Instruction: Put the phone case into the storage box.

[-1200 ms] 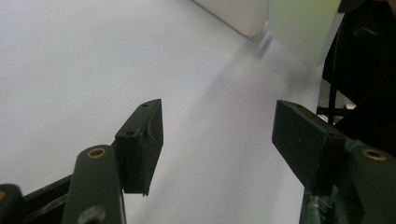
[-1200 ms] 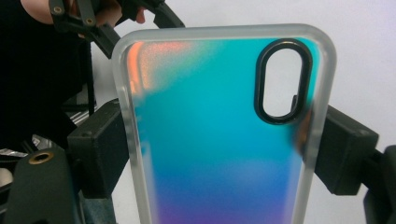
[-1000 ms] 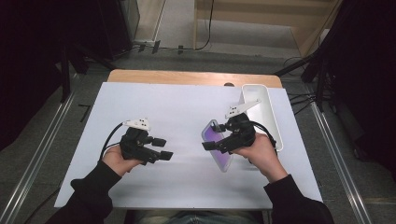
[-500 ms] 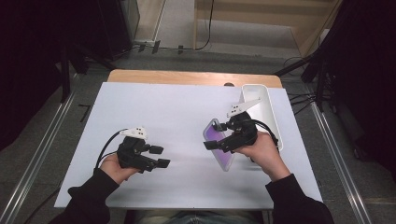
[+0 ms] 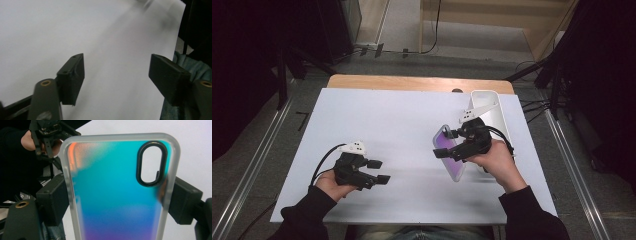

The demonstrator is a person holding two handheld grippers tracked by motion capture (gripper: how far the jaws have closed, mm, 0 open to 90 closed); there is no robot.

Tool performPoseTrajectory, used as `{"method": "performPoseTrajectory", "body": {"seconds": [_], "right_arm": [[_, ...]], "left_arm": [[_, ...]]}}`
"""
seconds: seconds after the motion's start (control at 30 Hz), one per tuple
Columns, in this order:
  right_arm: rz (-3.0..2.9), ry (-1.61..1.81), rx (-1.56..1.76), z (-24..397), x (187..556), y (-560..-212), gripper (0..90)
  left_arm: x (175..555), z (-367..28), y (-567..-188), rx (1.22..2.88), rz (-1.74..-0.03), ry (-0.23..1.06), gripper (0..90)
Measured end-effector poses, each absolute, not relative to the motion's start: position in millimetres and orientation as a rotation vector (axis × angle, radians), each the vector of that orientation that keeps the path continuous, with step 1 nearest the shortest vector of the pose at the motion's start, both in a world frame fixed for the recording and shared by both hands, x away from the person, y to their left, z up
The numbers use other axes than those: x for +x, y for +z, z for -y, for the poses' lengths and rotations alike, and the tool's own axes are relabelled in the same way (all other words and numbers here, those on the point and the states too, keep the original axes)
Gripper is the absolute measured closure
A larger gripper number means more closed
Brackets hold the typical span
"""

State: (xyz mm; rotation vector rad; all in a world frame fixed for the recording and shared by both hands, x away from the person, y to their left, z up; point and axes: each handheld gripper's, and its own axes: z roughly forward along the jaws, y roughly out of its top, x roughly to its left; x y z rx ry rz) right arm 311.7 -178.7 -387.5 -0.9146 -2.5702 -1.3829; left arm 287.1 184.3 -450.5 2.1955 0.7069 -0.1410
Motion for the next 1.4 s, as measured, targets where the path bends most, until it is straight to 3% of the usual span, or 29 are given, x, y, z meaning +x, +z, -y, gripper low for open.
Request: {"method": "performPoseTrajectory", "body": {"seconds": [1.4], "right_arm": [[2.473,-1.554,-1.181,236,320,-366,15.3]], "left_arm": [[292,-205,-454,2.195,-0.795,-0.155,28.4]]}}
